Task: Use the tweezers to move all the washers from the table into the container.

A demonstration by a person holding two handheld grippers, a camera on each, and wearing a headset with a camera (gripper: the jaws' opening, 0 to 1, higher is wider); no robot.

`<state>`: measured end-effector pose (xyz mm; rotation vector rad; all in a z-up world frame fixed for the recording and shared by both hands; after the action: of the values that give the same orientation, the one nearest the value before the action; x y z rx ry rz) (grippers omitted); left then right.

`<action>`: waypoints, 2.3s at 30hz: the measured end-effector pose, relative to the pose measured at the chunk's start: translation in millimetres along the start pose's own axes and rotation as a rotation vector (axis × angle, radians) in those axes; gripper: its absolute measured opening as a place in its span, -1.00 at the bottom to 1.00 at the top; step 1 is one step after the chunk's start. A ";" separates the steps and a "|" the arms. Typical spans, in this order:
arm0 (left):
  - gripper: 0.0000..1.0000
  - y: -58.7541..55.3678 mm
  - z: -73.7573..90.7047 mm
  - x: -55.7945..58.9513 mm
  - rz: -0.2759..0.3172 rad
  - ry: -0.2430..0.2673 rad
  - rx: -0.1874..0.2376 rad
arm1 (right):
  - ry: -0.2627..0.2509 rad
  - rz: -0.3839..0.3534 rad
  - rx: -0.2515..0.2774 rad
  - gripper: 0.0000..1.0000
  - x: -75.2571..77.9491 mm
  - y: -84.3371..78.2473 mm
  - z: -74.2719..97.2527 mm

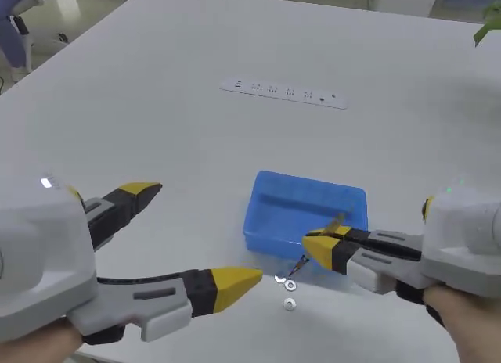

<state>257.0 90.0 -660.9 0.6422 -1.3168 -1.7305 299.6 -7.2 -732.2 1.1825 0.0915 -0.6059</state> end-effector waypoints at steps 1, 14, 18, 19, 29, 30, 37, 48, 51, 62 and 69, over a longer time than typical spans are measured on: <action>0.93 0.2 0.2 0.1 -0.002 0.000 0.000 | 0.005 -0.008 -0.016 -0.96 0.1 -4.9 -1.3; 0.93 -1.9 1.7 0.1 -0.004 0.003 -0.008 | 0.013 -0.022 -0.090 -0.96 0.2 -32.5 -4.8; 0.93 -1.9 0.5 1.5 -0.007 -0.002 -0.011 | 0.017 0.014 -0.108 -0.96 -3.9 -33.5 -5.2; 0.93 -1.9 0.3 1.7 -0.008 -0.003 -0.011 | 0.020 0.021 -0.107 -0.96 -5.1 -33.3 -5.2; 0.92 -0.9 -0.6 4.3 -0.016 -0.010 -0.010 | 0.053 0.349 -0.189 -0.96 -29.9 -43.4 -7.5; 0.92 -0.5 -0.7 4.7 -0.016 -0.011 -0.010 | 0.058 0.344 -0.189 -0.96 -31.7 -44.1 -8.1; 0.92 2.3 -0.1 7.3 -0.027 -0.015 -0.004 | 0.033 0.328 -0.183 -0.98 -24.0 -40.9 -6.6; 0.92 1.7 5.5 2.4 -0.022 0.004 0.003 | 0.031 0.263 -0.062 -0.98 -25.7 8.3 7.2; 0.92 1.4 6.1 1.9 -0.021 0.006 0.004 | 0.024 0.241 -0.013 -0.98 -23.2 28.3 11.5; 0.91 0.0 8.3 -1.2 -0.019 0.013 0.006 | -0.126 0.001 0.152 -0.97 44.6 71.7 22.4; 0.91 -0.8 9.7 -3.0 -0.016 0.017 0.005 | -0.198 -0.096 0.097 -0.97 86.9 51.7 12.3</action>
<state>250.6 97.6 -658.8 0.6714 -1.3080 -1.7314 394.8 -40.0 -716.5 1.2107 -0.0503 -0.8170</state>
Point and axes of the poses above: the centre of the closed fingertips' face, and the gripper's own axes: z roughly backward along the fingers, x roughly to its right, y roughly out of its top, the point moved 1 cm from there along z, roughly backward along the fingers, and after that the axes turned 3 degrees about -z, right-handed, at the moved point
